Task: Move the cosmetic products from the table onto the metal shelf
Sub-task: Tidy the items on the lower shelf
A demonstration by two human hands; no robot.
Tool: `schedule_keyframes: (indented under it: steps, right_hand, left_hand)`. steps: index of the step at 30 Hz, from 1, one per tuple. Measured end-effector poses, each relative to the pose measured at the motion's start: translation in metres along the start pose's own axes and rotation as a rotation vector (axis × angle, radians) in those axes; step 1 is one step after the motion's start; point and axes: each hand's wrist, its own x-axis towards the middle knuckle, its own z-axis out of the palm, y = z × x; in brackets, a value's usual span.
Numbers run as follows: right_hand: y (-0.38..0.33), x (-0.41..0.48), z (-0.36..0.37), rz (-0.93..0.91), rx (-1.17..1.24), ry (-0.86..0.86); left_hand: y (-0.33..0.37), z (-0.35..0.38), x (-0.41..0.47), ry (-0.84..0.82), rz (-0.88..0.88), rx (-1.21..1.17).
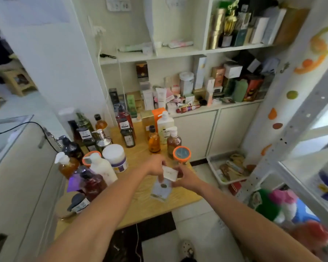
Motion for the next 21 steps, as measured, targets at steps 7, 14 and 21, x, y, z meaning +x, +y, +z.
schedule_keyframes:
  steps: [7, 14, 21]
  right_hand:
    - [0.074, -0.132, -0.049, 0.083, 0.241, 0.187]
    - [0.132, -0.305, -0.112, 0.132, 0.225, 0.559]
    - [0.181, -0.489, -0.153, 0.149, 0.163, 0.796]
  left_hand:
    - [0.126, 0.013, -0.02, -0.101, 0.335, -0.04]
    - [0.301, 0.065, -0.06, -0.186, 0.68, -0.038]
    - [0.446, 0.127, -0.134, -0.347, 0.929, -0.159]
